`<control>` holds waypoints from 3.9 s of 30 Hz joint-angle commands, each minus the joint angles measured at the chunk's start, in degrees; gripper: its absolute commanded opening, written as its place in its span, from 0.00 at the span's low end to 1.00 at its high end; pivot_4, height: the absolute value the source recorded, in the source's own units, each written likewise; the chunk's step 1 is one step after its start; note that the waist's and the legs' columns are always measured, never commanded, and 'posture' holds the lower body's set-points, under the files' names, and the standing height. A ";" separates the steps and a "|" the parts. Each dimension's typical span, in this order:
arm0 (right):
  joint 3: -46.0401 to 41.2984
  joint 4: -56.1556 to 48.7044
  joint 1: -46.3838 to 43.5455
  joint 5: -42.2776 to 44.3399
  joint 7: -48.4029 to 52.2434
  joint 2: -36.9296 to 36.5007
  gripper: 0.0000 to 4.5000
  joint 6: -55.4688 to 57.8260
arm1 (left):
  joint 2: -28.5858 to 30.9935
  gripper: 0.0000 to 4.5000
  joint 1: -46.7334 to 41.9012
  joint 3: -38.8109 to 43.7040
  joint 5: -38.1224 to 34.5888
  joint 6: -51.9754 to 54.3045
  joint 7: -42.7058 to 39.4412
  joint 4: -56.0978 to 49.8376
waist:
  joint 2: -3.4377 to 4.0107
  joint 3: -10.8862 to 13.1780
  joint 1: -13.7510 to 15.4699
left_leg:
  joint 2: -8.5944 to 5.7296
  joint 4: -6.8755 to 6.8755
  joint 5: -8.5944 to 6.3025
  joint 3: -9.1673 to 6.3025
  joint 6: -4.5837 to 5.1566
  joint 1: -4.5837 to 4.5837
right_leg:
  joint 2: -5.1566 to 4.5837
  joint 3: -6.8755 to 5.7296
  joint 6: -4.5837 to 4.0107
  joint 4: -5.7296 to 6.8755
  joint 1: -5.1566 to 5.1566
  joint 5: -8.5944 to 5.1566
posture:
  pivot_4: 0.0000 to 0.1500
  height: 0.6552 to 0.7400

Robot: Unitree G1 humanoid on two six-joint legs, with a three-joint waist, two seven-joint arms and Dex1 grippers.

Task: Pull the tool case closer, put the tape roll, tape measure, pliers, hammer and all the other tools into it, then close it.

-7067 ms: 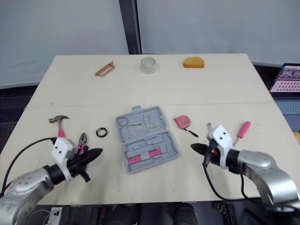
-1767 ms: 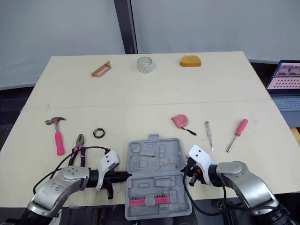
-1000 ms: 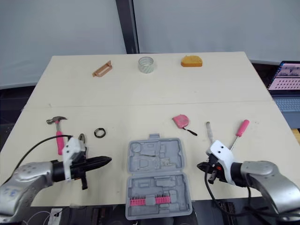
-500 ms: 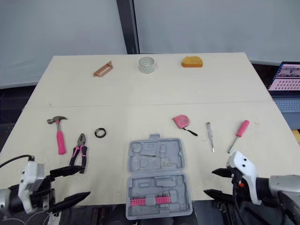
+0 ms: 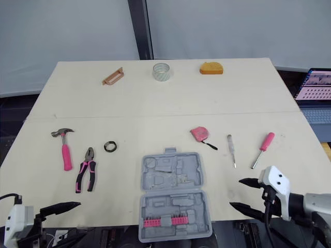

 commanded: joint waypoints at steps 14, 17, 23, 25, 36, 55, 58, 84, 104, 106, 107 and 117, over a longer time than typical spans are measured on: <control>5.83 -5.81 -3.84 0.33 -3.49 10.92 0.99 -14.20 | 15.70 1.00 -14.51 0.35 -0.62 23.54 11.56 -4.63 | -0.14 -0.08 -0.19 | 0.06 0.02 -0.01 0.00 -0.05 0.08 | 0.06 0.05 0.01 0.31 0.03 0.00 | 1.00 1.00; 7.43 -4.43 -7.16 0.32 -3.86 10.54 0.99 -13.19 | 24.87 1.00 -22.52 -2.85 2.00 31.63 14.66 -5.50 | -0.19 -0.10 0.13 | 0.07 0.10 0.00 -0.04 -0.08 0.07 | 0.08 0.04 0.01 0.40 0.03 0.01 | 1.00 1.00; 9.02 -2.07 -11.52 0.23 -3.36 8.77 0.99 -12.51 | 38.34 1.00 -45.30 -21.93 6.02 47.13 19.89 -2.81 | -0.11 0.00 -0.15 | 0.02 -0.05 -0.01 0.06 -0.06 0.02 | 0.06 0.09 0.01 0.32 -0.10 0.01 | 1.00 1.00; 9.12 -1.76 -12.04 0.40 -3.10 8.25 0.99 -12.35 | 39.56 1.00 -51.47 -27.90 7.88 49.74 20.10 -2.06 | -0.08 0.01 -0.61 | 0.05 -0.09 0.00 0.15 -0.08 0.04 | 0.06 0.12 0.01 0.40 -0.19 0.01 | 1.00 1.00; 7.60 -1.28 -13.16 1.55 -2.51 4.68 0.99 -10.58 | 28.95 1.00 -85.56 -57.74 15.61 69.70 21.63 5.64 | -0.20 0.10 -0.05 | 0.07 0.13 0.01 0.24 -0.09 -0.07 | 0.07 0.16 0.01 0.64 -0.34 0.00 | 1.00 1.00; 6.44 -4.79 -10.18 1.60 -5.24 4.56 0.99 -8.79 | 20.11 1.00 -88.27 -65.03 25.83 57.86 19.98 21.43 | -0.26 0.13 0.04 | 0.07 0.30 -0.01 0.24 -0.06 -0.13 | 0.07 0.15 0.01 0.68 -0.33 0.01 | 1.00 1.00; 6.25 -5.17 -9.85 1.59 -5.68 4.50 0.99 -8.64 | 19.19 1.00 -88.37 -65.47 26.92 56.98 19.18 22.52 | -0.26 0.13 0.03 | 0.07 0.31 -0.01 0.24 -0.06 -0.13 | 0.06 0.15 0.01 0.70 -0.33 0.01 | 1.00 1.00; 4.58 -7.89 -9.41 1.86 -7.09 4.07 1.00 -5.01 | 12.91 0.61 -86.57 -65.63 35.13 48.37 16.07 32.54 | -0.26 0.13 0.04 | 0.07 0.42 -0.03 0.23 -0.03 -0.13 | 0.06 0.15 0.01 0.78 -0.32 0.01 | 1.00 1.00; 4.81 -7.23 -8.57 1.36 -7.14 4.26 1.00 -5.85 | 17.14 0.01 -85.53 -58.59 33.09 44.79 9.59 27.78 | -0.27 0.13 -0.18 | 0.08 0.42 -0.03 0.24 -0.02 -0.12 | 0.06 0.15 0.01 0.83 -0.35 0.00 | 1.00 1.00; 5.00 -7.10 -8.36 1.01 -6.85 3.93 1.00 -5.94 | 18.67 0.01 -85.02 -55.92 29.92 43.61 5.89 25.31 | -0.27 0.13 -0.13 | 0.08 0.42 -0.03 0.24 -0.02 -0.13 | 0.05 0.15 0.01 0.83 -0.34 0.00 | 1.00 1.00; 5.26 -6.71 -7.89 0.04 -6.49 3.55 1.00 -6.54 | 19.06 0.01 -84.50 -54.15 28.11 41.90 4.35 24.26 | -0.27 0.13 -0.06 | 0.08 0.43 -0.03 0.24 -0.03 -0.14 | 0.05 0.15 0.01 0.81 -0.34 0.00 | 1.00 1.00; 6.19 -6.16 -4.29 -2.65 -7.20 5.47 1.00 -10.61 | 22.22 0.01 -81.56 -49.35 16.49 35.46 -12.38 19.33 | -0.27 0.13 -0.03 | 0.08 0.46 -0.05 0.25 0.00 -0.13 | 0.03 0.15 0.01 0.83 -0.31 0.00 | 1.00 1.00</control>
